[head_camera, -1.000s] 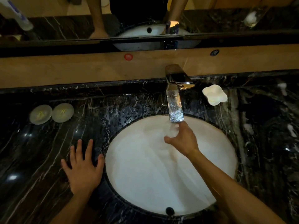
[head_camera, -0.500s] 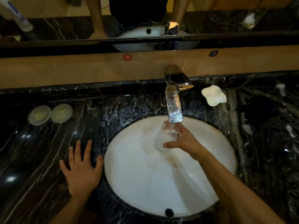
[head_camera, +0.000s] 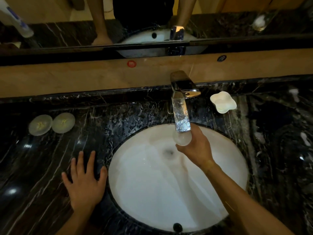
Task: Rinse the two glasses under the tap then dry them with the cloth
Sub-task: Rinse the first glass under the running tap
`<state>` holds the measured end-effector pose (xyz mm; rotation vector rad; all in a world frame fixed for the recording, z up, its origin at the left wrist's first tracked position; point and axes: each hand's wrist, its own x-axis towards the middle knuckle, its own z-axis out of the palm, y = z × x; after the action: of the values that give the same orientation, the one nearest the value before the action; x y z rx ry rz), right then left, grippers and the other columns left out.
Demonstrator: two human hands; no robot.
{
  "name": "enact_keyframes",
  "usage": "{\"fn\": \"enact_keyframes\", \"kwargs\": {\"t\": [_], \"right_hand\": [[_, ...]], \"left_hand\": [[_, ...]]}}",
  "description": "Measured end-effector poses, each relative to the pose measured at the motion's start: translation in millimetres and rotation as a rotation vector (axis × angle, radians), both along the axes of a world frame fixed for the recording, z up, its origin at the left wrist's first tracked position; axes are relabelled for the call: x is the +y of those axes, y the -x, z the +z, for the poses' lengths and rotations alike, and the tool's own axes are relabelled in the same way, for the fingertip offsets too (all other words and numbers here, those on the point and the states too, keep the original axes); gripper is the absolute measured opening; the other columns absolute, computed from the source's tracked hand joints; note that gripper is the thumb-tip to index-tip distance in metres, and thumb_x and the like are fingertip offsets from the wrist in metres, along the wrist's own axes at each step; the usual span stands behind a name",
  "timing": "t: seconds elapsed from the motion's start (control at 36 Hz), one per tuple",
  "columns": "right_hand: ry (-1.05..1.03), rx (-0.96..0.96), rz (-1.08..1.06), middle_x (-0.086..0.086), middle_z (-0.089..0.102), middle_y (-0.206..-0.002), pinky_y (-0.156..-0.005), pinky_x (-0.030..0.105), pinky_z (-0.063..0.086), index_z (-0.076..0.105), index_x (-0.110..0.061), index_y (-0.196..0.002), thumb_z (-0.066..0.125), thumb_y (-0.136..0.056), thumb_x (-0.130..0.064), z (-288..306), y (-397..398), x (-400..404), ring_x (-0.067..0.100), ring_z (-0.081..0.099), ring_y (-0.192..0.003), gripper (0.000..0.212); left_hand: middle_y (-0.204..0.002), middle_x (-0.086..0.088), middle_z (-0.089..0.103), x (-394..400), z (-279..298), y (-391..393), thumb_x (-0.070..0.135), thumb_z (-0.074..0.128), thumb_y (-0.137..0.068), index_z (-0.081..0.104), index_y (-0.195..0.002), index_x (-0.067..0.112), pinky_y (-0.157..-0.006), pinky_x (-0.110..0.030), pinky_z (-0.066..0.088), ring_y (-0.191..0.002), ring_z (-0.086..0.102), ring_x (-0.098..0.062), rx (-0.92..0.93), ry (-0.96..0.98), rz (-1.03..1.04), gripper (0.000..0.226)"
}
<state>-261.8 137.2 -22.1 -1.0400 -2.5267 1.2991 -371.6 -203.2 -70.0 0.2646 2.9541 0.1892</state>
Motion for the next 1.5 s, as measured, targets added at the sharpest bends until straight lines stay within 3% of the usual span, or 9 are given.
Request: {"fn": "enact_keyframes", "kwargs": {"t": [0.14, 0.25, 0.36, 0.78, 0.94, 1.11, 1.22, 1.33, 1.5], "right_hand": [[0.114, -0.153, 0.097, -0.013, 0.054, -0.123, -0.087, 0.028, 0.044, 0.043, -0.033, -0.141, 0.091, -0.063, -0.024, 16.7, -6.3, 21.5, 0.015, 0.054, -0.11, 0.091], [0.404, -0.17, 0.154, -0.009, 0.064, -0.116, -0.092, 0.035, 0.053, 0.054, -0.04, -0.113, 0.094, -0.058, -0.013, 15.6, -6.3, 29.7, 0.02, 0.062, -0.107, 0.072], [0.527, -0.086, 0.155, -0.007, 0.064, -0.122, -0.094, 0.037, 0.056, 0.057, -0.031, -0.128, 0.094, -0.056, -0.01, 4.6, -3.3, 21.4, 0.019, 0.062, -0.112, 0.083], [-0.032, 0.065, -0.042, -0.019, 0.056, -0.114, -0.08, 0.023, 0.043, 0.052, -0.034, -0.129, 0.084, -0.069, -0.021, 2.5, 11.0, -10.5, 0.009, 0.056, -0.103, 0.07], [0.057, -0.064, 0.037, -0.021, 0.05, -0.122, -0.091, 0.028, 0.046, 0.045, -0.039, -0.136, 0.091, -0.064, -0.033, 10.1, -6.2, 14.2, 0.006, 0.05, -0.109, 0.086], [0.341, -0.072, 0.073, -0.015, 0.07, -0.109, -0.086, 0.029, 0.054, 0.059, -0.038, -0.118, 0.091, -0.056, -0.047, 3.4, -16.0, 23.9, 0.007, 0.066, -0.101, 0.071], [0.433, -0.048, 0.117, -0.007, 0.072, -0.112, -0.083, 0.023, 0.054, 0.062, -0.029, -0.123, 0.093, -0.064, -0.027, 0.0, -11.9, 16.4, 0.009, 0.068, -0.1, 0.067], [0.406, -0.006, 0.113, -0.018, 0.063, -0.116, -0.076, 0.011, 0.05, 0.055, -0.03, -0.13, 0.095, -0.061, -0.022, -2.9, -3.4, 1.9, -0.002, 0.062, -0.1, 0.079], [0.166, 0.027, 0.026, -0.01, 0.06, -0.117, -0.06, 0.001, 0.043, 0.053, -0.029, -0.131, 0.092, -0.064, -0.027, -4.8, 7.4, -13.8, 0.011, 0.058, -0.102, 0.078]], "left_hand": [[-0.167, -0.004, 0.017, -0.2, 1.6, -2.0, 0.067, 0.02, -0.088, 0.023, -0.157, 0.035, -0.119, -0.063, 0.005, -0.154, 0.009, -0.028, -0.003, -0.002, -0.001, 0.076], [-0.167, -0.004, 0.015, -0.2, 2.2, 0.1, 0.067, 0.018, -0.088, 0.022, -0.157, 0.036, -0.12, -0.062, 0.004, -0.154, 0.008, -0.027, -0.003, 0.002, 0.002, 0.076], [-0.167, -0.004, 0.016, -0.2, 2.2, -0.2, 0.067, 0.019, -0.088, 0.023, -0.157, 0.036, -0.119, -0.063, 0.005, -0.154, 0.009, -0.027, -0.007, 0.0, -0.001, 0.075], [-0.167, -0.004, 0.017, -0.9, 0.9, -0.6, 0.066, 0.019, -0.089, 0.024, -0.157, 0.034, -0.119, -0.062, 0.006, -0.154, 0.011, -0.028, 0.002, 0.013, -0.008, 0.075], [-0.166, -0.006, 0.02, -2.2, -0.6, -0.5, 0.065, 0.023, -0.09, 0.026, -0.156, 0.033, -0.118, -0.065, 0.009, -0.153, 0.014, -0.031, 0.022, 0.004, -0.02, 0.074], [-0.165, -0.006, 0.022, -1.7, -1.5, -0.6, 0.064, 0.024, -0.09, 0.027, -0.156, 0.033, -0.117, -0.064, 0.01, -0.152, 0.016, -0.031, 0.031, 0.008, -0.017, 0.073], [-0.166, -0.006, 0.021, -2.0, -1.7, -0.4, 0.064, 0.024, -0.09, 0.026, -0.156, 0.034, -0.118, -0.063, 0.009, -0.153, 0.015, -0.03, 0.03, 0.006, -0.016, 0.073], [-0.166, -0.005, 0.02, -1.1, -0.9, -1.1, 0.065, 0.021, -0.09, 0.025, -0.156, 0.034, -0.119, -0.062, 0.008, -0.153, 0.013, -0.029, 0.025, 0.006, -0.01, 0.074], [-0.166, -0.005, 0.019, -0.4, 0.6, -1.0, 0.066, 0.02, -0.089, 0.024, -0.157, 0.035, -0.119, -0.061, 0.007, -0.153, 0.012, -0.028, 0.019, 0.006, -0.008, 0.074]]}}
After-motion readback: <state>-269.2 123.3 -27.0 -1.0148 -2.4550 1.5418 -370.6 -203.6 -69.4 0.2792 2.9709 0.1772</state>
